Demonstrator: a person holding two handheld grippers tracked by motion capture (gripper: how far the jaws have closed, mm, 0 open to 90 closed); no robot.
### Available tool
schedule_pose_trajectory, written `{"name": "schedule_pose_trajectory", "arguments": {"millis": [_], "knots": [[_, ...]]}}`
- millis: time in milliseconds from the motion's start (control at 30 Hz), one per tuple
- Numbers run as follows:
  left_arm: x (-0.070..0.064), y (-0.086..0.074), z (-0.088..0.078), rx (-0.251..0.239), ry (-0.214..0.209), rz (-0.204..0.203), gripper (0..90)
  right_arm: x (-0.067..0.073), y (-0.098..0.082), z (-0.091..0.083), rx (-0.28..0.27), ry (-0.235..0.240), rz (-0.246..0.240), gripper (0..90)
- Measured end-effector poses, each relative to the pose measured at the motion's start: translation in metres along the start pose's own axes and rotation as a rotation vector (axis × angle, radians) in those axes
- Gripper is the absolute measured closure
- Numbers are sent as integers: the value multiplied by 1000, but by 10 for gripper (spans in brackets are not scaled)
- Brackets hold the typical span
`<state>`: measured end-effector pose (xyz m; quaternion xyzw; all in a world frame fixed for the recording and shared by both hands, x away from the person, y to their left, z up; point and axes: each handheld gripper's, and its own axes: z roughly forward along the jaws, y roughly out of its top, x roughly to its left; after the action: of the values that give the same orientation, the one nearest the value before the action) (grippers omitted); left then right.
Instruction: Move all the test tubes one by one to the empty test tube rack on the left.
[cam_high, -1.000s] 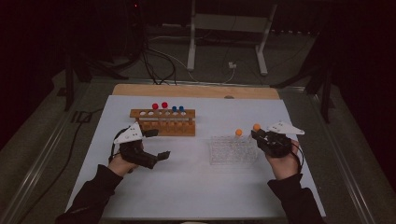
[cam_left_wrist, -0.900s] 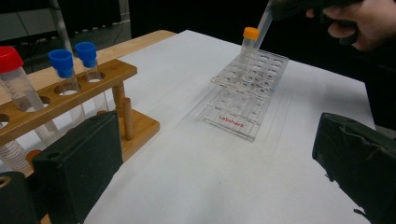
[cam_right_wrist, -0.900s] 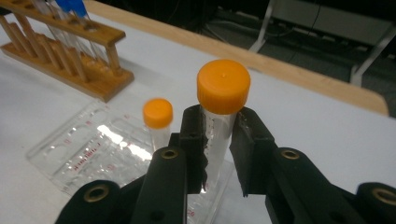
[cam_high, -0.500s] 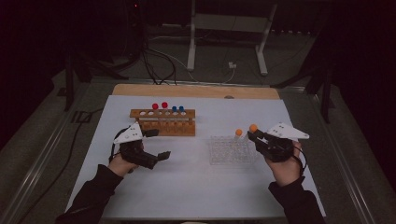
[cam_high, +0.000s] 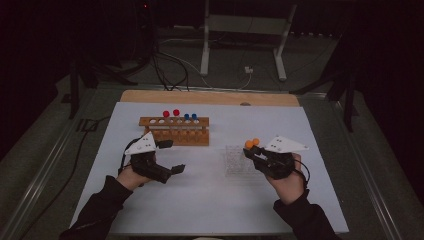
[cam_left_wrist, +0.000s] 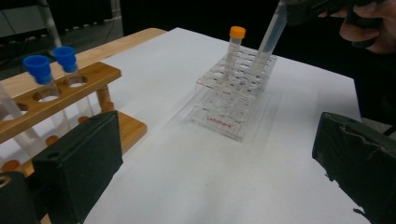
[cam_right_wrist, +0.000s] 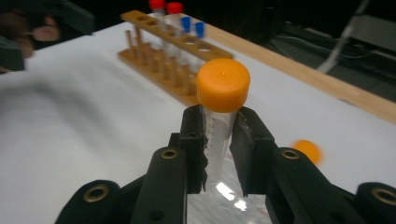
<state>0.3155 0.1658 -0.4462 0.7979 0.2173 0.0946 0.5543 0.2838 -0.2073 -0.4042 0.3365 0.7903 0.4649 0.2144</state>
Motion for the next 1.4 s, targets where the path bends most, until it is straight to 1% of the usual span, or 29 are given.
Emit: {"name": "schedule_pose_trajectory", "arguments": {"millis": [33,233,467,567,733,767,933,1000,1067,1100,1167,1233,1267,1300,1400], "knots": [[-1,1,1,4,-6,0,26,4,0,2,3,19,-1,745],[-8,5,3,3,-33,9,26,19,1,14,22,68,-34,745],[-19,14,4,-13,-57,2,26,32,0,26,40,98,-57,745],[-24,19,5,-13,-71,12,27,36,0,29,40,108,-65,746],[-32,28,9,-28,-97,23,42,44,2,33,43,129,-76,746],[-33,30,10,-26,-95,26,43,45,2,34,43,133,-83,746],[-35,39,16,-40,-108,32,82,53,3,38,46,151,-97,746],[-36,43,20,-46,-114,38,155,55,3,40,46,157,-102,745],[-37,46,25,-36,-116,47,178,57,3,41,48,163,-102,746],[-37,47,27,-32,-113,51,218,58,3,41,47,164,-107,746],[-39,50,33,-22,-119,55,263,59,3,42,47,166,-107,746],[-41,51,39,-11,-122,63,340,59,3,43,49,167,-108,746],[-42,52,42,-4,-119,63,357,59,3,43,50,167,-106,745],[-43,52,44,-1,-116,67,395,60,3,43,51,166,-105,745],[-46,53,51,13,-127,88,457,59,2,43,49,166,-101,745]]}}
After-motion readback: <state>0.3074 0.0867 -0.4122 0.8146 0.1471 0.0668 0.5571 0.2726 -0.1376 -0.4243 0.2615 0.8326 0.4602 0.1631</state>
